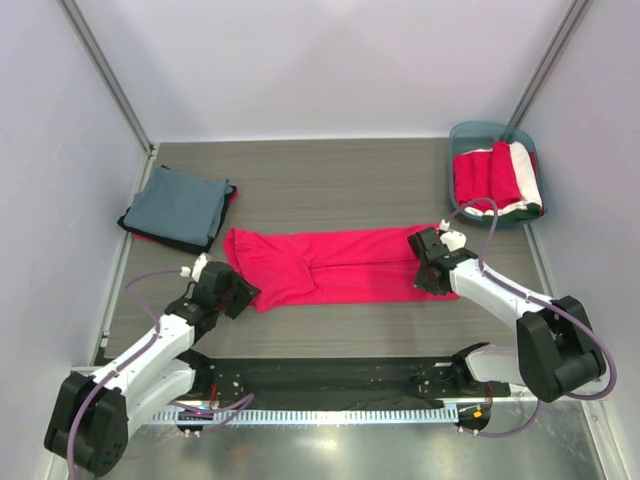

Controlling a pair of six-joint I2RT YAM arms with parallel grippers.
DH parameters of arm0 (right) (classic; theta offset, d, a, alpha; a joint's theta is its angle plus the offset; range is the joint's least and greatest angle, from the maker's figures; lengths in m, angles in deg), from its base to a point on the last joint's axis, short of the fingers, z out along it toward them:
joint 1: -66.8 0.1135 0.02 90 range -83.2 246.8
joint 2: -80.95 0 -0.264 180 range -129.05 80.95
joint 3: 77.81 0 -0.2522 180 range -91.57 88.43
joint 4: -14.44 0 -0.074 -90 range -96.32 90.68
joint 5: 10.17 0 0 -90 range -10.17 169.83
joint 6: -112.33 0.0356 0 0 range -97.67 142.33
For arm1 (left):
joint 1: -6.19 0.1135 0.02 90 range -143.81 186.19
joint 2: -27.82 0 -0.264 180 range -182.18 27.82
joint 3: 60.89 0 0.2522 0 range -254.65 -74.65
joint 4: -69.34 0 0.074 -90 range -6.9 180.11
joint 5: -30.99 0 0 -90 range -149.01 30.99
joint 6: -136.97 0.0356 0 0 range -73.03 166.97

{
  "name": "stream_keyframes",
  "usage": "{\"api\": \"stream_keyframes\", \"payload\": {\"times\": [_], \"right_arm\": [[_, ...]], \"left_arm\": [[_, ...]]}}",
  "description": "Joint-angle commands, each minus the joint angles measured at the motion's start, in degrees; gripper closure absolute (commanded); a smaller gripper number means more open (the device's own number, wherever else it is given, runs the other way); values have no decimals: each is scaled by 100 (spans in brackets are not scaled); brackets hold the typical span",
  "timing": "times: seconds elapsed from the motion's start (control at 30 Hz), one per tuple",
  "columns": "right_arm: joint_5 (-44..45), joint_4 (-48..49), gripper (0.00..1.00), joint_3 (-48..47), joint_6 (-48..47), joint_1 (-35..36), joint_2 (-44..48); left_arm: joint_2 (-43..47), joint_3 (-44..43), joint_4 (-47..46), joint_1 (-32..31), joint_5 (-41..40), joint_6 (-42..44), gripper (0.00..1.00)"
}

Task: Fold and stack the t-shirts
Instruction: Fold the tshirt

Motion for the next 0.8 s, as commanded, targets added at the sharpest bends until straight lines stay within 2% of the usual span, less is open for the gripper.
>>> {"api": "stream_keyframes", "payload": {"times": [0.0, 0.13, 0.37, 0.6, 0.73, 0.77], "right_arm": [[246, 126, 99, 82, 242, -7, -114], [263, 196, 99, 170, 383, -7, -298], [-114, 477, 99, 372, 391, -7, -413], [-765, 549, 99, 610, 400, 177, -71], [-993, 399, 99, 601, 768, 888, 298], [-1037, 390, 99, 549, 882, 1073, 290]], "left_arm": [[-172, -109, -547, -31, -241, -12, 52], [-540, -162, -776, -22, -382, 66, 53], [-1586, -451, -1347, -13, -470, 268, 64], [-3159, -1504, -1629, 83, -181, 628, 74], [-4160, -2427, -1770, 128, -66, 884, 77], [-4667, -2665, -1779, 136, 4, 954, 79]]}}
